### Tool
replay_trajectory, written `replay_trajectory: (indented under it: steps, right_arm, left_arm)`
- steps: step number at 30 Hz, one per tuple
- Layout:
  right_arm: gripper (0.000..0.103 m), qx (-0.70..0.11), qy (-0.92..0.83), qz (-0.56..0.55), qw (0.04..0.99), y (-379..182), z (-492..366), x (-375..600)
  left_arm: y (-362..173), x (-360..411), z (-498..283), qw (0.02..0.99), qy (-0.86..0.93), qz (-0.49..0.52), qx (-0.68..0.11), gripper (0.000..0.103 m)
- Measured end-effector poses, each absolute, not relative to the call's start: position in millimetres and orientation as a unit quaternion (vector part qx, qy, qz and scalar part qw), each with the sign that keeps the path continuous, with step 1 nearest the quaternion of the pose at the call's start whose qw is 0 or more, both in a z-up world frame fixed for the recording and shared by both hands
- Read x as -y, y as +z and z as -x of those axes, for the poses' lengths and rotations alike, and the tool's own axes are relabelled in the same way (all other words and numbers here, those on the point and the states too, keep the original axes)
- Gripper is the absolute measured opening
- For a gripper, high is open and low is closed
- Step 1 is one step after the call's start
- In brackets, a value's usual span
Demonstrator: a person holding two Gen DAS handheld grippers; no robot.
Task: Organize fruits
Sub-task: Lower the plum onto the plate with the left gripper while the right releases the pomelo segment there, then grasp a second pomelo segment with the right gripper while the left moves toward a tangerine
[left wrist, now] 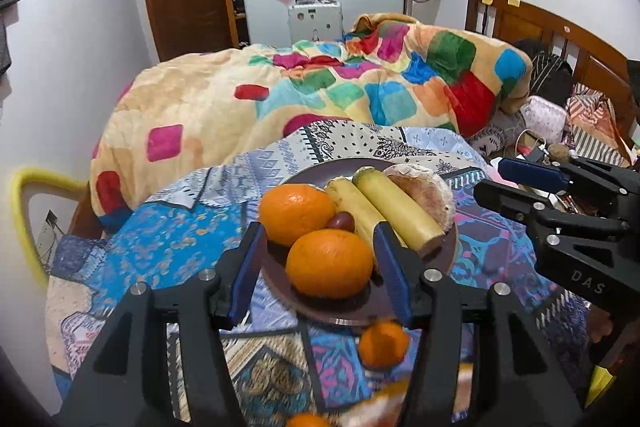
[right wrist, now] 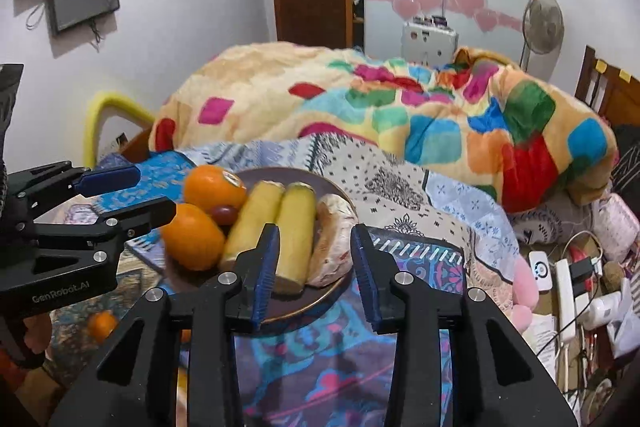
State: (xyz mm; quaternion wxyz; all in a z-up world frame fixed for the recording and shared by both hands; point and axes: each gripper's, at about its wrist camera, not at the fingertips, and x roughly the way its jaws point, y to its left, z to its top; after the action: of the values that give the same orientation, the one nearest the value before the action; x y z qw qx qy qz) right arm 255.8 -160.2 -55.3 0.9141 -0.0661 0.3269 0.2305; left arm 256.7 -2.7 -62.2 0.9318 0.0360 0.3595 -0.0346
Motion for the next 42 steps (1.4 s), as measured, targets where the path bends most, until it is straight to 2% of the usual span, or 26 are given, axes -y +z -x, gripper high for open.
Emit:
replay_trajectory:
  steps: [5, 9, 13, 18, 20, 22, 27, 34, 39, 42]
  right_arm:
    - [0.035, -0.307, 0.243, 0.068, 0.918, -39.7, -224.7, 155.3]
    - [0.043, -0.295, 0.248, 0.072, 0.920, -34.5, -204.5, 153.2]
    - [0.044, -0.293, 0.255, 0.077, 0.918, -36.6, -187.3, 150.0]
    - [0.044, -0.301, 0.264, 0.076, 0.913, -47.4, -173.6, 149.2]
    - [0.047, -0.309, 0.269, 0.080, 0.909, -56.0, -170.3, 147.9]
    - [0.054, -0.314, 0.272, 0.086, 0.905, -62.4, -166.1, 147.2]
    - [0.057, -0.322, 0.282, 0.113, 0.897, -83.6, -156.7, 139.3]
    - [0.058, -0.362, 0.302, 0.133, 0.872, -120.4, -163.2, 127.0]
    - [0.059, -0.368, 0.324, 0.133, 0.861, -127.4, -162.0, 124.8]
    - [0.053, -0.367, 0.332, 0.134, 0.858, -127.9, -160.4, 124.1]
  left_arm:
    - [-45.8, -6.8, -219.0, 0.938, -0.029, -0.035, -0.343, 0.058]
    - [-40.2, -11.7, -192.9, 0.940, -0.024, -0.038, -0.338, 0.061]
    - [-40.7, -17.0, -168.8, 0.940, -0.020, -0.039, -0.337, 0.063]
    - [-54.6, -25.8, -148.2, 0.938, -0.019, -0.029, -0.345, 0.064]
    - [-62.9, -28.8, -143.9, 0.936, -0.018, -0.023, -0.352, 0.064]
    - [-71.6, -32.4, -141.5, 0.932, -0.017, -0.020, -0.361, 0.064]
    - [-95.8, -40.7, -139.4, 0.924, -0.013, -0.016, -0.382, 0.064]
    - [-130.1, -44.5, -138.5, 0.908, -0.020, -0.022, -0.418, 0.064]
    - [-147.6, -43.5, -136.5, 0.900, -0.023, -0.030, -0.435, 0.064]
    - [-152.1, -43.4, -137.0, 0.899, -0.024, -0.024, -0.437, 0.064]
